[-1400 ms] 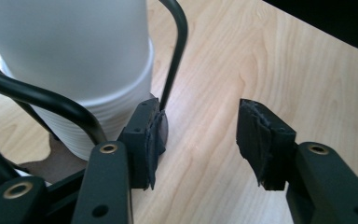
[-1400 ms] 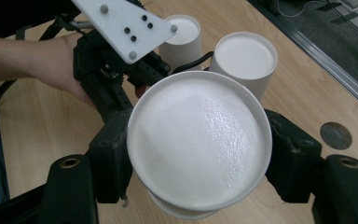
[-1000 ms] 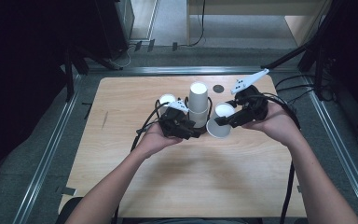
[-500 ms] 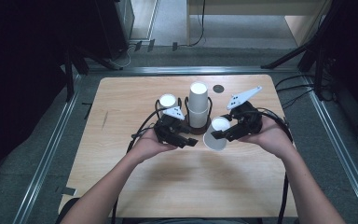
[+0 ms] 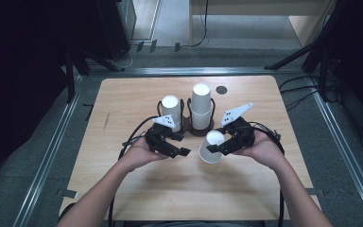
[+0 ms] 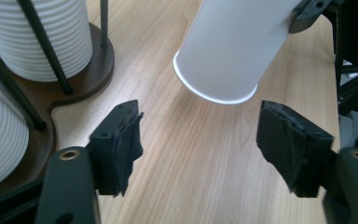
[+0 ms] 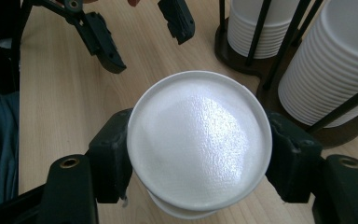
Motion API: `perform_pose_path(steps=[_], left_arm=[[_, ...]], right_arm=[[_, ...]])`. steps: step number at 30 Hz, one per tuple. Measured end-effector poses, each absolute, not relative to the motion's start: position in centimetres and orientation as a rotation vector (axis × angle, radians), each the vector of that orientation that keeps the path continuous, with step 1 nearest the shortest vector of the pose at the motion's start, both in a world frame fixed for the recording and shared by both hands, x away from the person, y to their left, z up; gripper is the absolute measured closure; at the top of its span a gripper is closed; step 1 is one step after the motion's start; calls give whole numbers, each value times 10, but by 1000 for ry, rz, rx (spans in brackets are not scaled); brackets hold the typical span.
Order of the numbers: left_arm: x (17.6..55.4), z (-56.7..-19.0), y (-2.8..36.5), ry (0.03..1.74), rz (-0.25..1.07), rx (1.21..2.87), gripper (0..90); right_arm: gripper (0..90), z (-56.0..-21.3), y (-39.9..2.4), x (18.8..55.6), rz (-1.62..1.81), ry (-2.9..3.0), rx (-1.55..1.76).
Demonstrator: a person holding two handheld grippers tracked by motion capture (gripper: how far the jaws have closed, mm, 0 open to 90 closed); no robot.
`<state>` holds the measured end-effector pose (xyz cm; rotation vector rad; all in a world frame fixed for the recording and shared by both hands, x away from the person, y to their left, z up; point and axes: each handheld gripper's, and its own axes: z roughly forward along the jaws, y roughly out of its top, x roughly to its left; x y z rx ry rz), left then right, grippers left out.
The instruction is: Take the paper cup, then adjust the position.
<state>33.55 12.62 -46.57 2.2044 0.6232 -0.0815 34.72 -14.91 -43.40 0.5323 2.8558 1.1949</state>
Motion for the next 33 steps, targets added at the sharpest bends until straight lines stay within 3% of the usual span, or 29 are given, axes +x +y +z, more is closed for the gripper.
perform_pose_path(steps=[5,16,33], left_arm=[[335,-470,132,642,-101,2192,220],[334,-485,133,635,-102,2196,160],[333,-492,122,581,-127,2190,131]], right_arm=[[333,-440,-143,349,1214,2865,544],[333,-455,-122,352,1178,2923,487],[334,-455,-100,354,1305,2929,472]])
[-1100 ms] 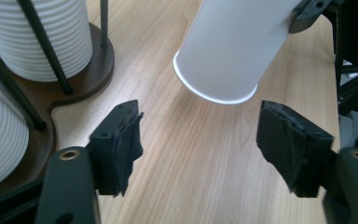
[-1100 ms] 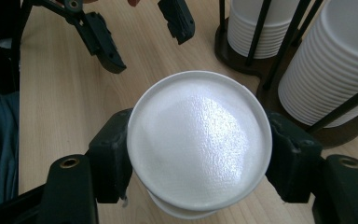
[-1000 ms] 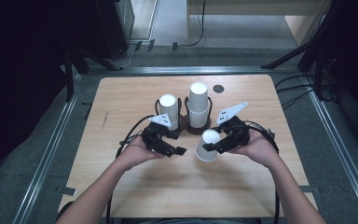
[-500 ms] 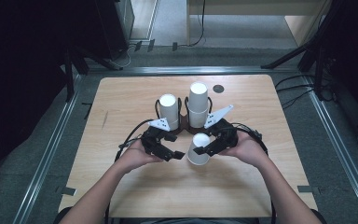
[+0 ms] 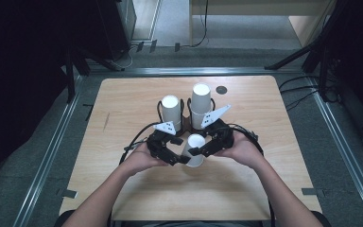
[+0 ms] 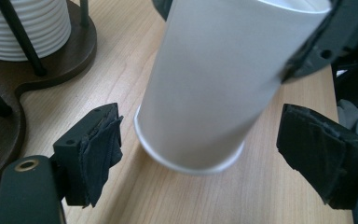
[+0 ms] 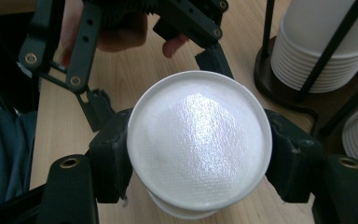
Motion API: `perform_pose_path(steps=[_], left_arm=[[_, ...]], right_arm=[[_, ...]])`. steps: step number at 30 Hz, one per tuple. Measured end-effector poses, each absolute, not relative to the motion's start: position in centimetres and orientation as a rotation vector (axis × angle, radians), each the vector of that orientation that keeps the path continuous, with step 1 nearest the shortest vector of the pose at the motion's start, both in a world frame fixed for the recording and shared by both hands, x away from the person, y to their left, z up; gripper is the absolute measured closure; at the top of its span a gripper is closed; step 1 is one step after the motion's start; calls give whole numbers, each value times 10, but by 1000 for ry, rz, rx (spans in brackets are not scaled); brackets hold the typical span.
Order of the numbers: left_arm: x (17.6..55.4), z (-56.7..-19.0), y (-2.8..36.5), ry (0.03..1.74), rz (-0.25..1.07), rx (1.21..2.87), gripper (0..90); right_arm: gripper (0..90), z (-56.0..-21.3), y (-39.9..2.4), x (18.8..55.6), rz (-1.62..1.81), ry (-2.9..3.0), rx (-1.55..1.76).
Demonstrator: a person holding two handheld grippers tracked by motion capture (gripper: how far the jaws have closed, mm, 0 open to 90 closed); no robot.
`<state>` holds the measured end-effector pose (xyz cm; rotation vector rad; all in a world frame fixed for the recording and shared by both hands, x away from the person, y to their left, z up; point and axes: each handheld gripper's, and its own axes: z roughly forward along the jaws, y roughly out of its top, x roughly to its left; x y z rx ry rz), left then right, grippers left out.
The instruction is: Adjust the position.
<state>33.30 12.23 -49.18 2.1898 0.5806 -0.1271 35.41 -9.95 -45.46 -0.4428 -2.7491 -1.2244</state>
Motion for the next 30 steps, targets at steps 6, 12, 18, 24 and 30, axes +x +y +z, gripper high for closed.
perform_pose_path(steps=[6,12,18,24,30], left_arm=[[333,-493,119,561,-154,2180,121],[329,-491,117,524,-138,2166,134],[328,-491,116,512,-114,2148,157],[326,-488,117,477,-56,2145,258],[331,-484,117,483,-125,2192,296]], right_arm=[[334,-449,-92,353,-1261,-2718,-429],[335,-444,-92,353,-1321,-2650,-432],[336,-442,-94,353,-1351,-2615,-432],[338,-441,-97,354,-1365,-2607,-441],[336,-443,-100,358,-1354,-2568,-477]])
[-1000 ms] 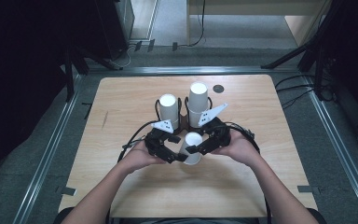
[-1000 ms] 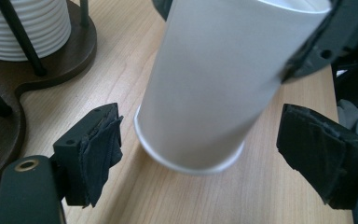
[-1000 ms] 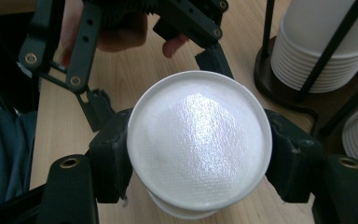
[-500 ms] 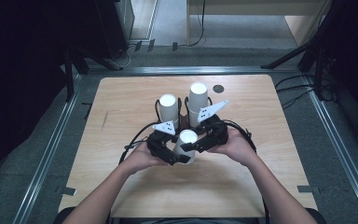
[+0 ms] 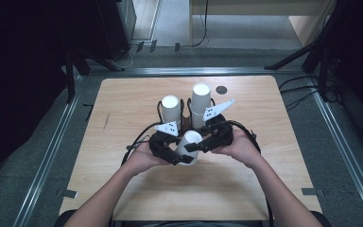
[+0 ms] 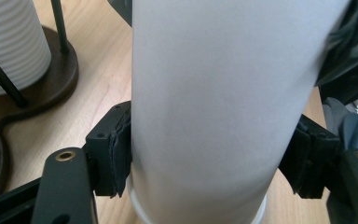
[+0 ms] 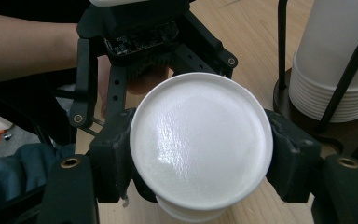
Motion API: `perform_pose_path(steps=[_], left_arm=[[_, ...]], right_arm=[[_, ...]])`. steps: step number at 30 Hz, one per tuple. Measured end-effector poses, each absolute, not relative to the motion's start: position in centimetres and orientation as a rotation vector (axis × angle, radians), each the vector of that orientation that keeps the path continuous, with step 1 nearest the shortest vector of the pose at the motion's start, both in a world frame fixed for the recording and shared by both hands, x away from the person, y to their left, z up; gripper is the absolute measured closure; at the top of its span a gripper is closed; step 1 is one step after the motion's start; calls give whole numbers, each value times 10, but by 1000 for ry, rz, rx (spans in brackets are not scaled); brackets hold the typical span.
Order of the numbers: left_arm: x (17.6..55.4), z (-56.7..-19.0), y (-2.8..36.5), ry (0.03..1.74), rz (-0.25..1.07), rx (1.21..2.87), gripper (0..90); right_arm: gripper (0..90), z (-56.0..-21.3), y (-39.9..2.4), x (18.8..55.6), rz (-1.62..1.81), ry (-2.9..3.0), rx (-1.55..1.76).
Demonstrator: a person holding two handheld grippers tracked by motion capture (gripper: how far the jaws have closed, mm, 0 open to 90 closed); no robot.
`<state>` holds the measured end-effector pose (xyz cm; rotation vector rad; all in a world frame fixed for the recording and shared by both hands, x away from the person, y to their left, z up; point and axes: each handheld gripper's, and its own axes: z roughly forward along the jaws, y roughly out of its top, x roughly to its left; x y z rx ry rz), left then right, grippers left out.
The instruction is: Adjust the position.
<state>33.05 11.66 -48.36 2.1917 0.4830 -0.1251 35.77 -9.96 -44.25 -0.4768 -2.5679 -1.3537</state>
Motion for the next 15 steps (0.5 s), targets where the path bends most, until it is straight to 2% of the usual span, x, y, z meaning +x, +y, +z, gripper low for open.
perform_pose_path(steps=[8,15], left_arm=[[333,-479,124,489,-116,2211,301],[334,-478,132,493,-115,2267,301]], right_arm=[[255,-443,-103,357,-1350,-2628,-450],[251,-446,-110,352,-1307,-2709,-396]])
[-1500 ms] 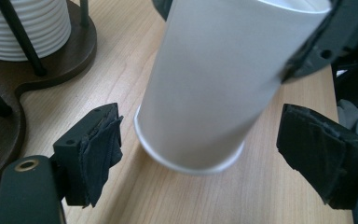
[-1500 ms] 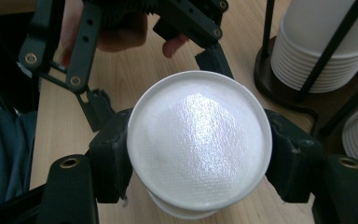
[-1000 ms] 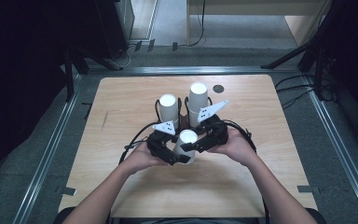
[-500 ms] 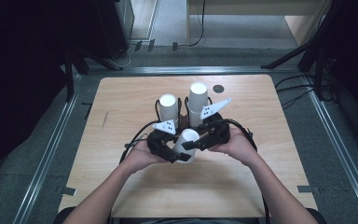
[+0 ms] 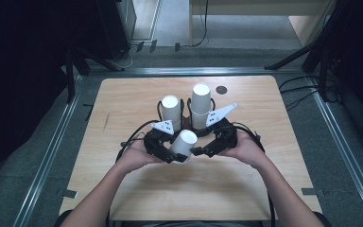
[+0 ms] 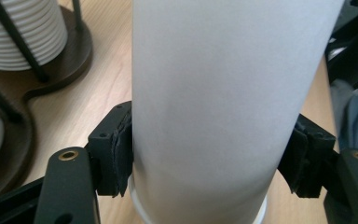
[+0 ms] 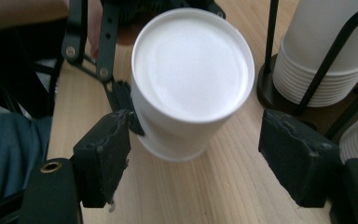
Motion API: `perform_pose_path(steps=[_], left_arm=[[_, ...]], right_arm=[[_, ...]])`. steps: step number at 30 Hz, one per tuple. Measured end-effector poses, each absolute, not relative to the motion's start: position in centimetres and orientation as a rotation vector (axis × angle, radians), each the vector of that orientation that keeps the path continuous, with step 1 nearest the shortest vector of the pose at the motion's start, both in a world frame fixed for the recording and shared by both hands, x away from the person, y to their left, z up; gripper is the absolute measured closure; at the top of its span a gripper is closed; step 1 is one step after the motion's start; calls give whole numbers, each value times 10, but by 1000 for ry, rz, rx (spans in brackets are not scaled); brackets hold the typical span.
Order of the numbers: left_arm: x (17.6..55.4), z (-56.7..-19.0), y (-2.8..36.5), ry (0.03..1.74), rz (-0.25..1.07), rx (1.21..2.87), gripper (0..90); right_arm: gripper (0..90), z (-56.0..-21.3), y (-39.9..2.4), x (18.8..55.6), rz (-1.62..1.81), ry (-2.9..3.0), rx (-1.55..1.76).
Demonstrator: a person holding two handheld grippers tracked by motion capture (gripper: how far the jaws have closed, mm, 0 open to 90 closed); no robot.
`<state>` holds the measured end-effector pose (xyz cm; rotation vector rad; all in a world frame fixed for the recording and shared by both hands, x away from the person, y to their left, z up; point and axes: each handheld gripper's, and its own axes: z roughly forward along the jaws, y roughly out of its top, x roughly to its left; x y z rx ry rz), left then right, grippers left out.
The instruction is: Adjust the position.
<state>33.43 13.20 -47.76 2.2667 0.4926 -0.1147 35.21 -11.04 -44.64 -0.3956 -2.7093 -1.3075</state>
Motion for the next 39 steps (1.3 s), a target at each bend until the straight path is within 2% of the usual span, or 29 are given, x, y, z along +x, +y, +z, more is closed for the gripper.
perform_pose_path(steps=[9,27,39], left_arm=[[336,-472,137,486,-94,2301,301],[343,-469,128,411,-44,2484,301],[345,-477,112,337,-96,2552,300]], right_arm=[[258,-453,-112,349,-1273,-2739,-390],[265,-466,-112,345,-1232,-2779,-396],[265,-470,-115,342,-1241,-2783,-394]])
